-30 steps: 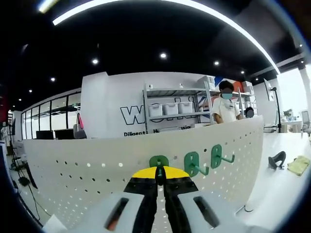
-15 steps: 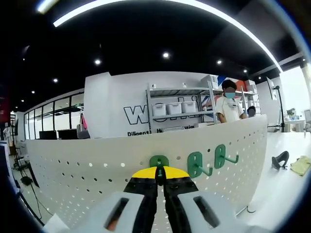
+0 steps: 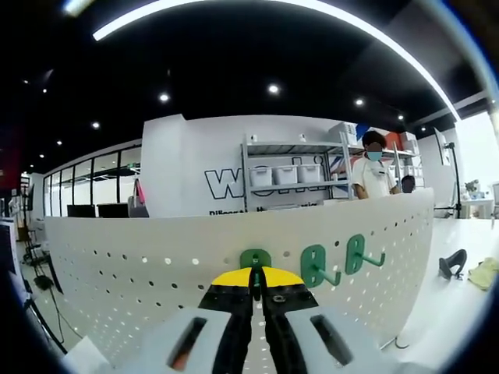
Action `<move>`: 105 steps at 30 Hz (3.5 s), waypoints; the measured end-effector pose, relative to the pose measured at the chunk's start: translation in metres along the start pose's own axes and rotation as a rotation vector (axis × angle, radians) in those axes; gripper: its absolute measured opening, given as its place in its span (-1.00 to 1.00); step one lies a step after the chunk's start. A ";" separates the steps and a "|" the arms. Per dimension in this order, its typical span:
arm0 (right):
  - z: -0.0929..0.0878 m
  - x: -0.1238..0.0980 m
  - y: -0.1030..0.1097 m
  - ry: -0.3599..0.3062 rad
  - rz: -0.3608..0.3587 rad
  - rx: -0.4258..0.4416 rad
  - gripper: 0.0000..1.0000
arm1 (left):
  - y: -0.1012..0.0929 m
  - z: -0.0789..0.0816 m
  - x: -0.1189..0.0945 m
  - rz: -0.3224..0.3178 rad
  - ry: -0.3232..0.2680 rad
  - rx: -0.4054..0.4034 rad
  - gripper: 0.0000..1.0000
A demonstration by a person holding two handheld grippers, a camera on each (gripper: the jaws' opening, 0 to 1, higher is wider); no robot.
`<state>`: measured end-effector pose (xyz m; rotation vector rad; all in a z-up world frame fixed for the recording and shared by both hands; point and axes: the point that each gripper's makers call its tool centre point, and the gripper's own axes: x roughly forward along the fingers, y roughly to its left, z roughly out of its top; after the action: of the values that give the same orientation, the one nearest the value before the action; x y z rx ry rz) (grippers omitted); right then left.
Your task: Insert the hook assembly into the mounting plate slot until the hook locks in place.
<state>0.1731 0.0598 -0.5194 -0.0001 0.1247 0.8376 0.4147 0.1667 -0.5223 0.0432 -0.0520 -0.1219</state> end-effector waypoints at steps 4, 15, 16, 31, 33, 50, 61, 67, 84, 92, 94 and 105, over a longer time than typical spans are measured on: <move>0.000 0.000 -0.001 -0.001 0.003 0.002 0.84 | 0.000 0.000 0.000 0.007 -0.002 -0.004 -0.93; 0.000 -0.002 -0.002 -0.006 0.015 0.006 0.83 | 0.000 0.000 0.001 0.020 0.001 -0.010 -0.93; 0.000 -0.002 -0.002 -0.005 0.015 0.006 0.83 | 0.000 0.000 0.001 0.021 0.001 -0.011 -0.93; -0.001 -0.003 -0.001 -0.001 0.013 0.010 0.82 | 0.000 0.000 0.002 0.030 -0.004 0.015 -0.93; -0.002 -0.003 -0.001 0.001 0.013 0.009 0.82 | 0.000 0.000 0.002 0.035 -0.006 0.016 -0.93; -0.004 0.000 -0.004 0.010 0.022 0.008 0.81 | 0.001 -0.002 0.005 0.047 -0.012 0.027 -0.93; -0.004 0.000 -0.003 0.012 0.021 0.004 0.81 | -0.001 -0.003 0.004 0.034 -0.007 0.031 -0.91; -0.004 -0.002 -0.003 0.014 0.018 0.003 0.81 | -0.001 -0.004 0.004 0.033 -0.002 0.028 -0.88; -0.003 -0.002 -0.001 0.010 0.014 -0.002 0.81 | 0.001 -0.007 -0.002 0.025 0.004 0.021 -0.76; -0.002 0.000 0.002 0.009 0.019 -0.006 0.81 | 0.001 -0.010 -0.005 0.015 0.014 0.016 -0.66; -0.002 0.000 0.002 0.009 0.019 -0.006 0.81 | 0.000 -0.011 -0.006 0.008 0.015 0.005 -0.61; 0.000 0.001 0.005 0.002 0.021 -0.010 0.82 | -0.010 -0.019 -0.014 -0.041 0.040 -0.018 -0.38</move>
<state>0.1704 0.0636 -0.5192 -0.0092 0.1228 0.8597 0.4008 0.1596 -0.5421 0.0291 -0.0100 -0.1624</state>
